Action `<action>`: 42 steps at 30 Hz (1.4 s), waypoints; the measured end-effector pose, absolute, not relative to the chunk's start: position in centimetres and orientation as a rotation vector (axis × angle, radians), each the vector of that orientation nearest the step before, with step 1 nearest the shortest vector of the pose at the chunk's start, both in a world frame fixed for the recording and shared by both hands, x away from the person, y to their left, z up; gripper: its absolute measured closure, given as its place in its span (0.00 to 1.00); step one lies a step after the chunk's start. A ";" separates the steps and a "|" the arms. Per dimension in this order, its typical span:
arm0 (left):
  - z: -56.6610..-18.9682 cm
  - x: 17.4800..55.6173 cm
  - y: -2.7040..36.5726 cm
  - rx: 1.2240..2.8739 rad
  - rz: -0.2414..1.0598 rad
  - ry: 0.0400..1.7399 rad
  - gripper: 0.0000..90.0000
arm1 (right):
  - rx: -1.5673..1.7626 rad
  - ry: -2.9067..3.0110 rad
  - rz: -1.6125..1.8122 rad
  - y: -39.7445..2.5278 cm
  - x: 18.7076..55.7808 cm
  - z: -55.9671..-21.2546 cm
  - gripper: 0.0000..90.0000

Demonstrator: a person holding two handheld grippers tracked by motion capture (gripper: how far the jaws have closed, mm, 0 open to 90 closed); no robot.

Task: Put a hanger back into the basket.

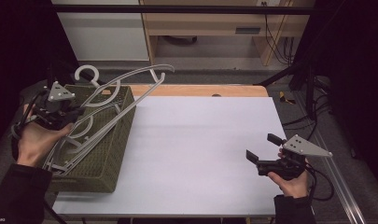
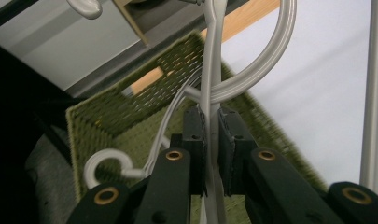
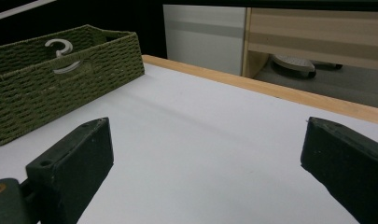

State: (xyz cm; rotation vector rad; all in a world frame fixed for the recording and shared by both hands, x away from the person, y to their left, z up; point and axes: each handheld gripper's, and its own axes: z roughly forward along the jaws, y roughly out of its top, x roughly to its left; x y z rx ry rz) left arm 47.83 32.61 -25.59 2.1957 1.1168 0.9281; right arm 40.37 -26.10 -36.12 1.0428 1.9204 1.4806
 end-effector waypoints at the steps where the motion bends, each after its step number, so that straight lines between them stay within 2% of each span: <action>1: -25.7 47.9 33.1 2.196 0.934 1.123 0.91 | 1.042 1.921 1.479 -26.1 40.4 -36.2 0.03; 15: -28.0 49.2 38.4 2.159 0.941 1.215 0.91 | 1.052 1.930 1.467 -25.9 40.6 -36.4 0.03; 42: -32.9 49.5 43.4 2.224 1.026 1.316 0.91 | 1.066 1.931 1.458 -26.0 40.8 -36.6 0.03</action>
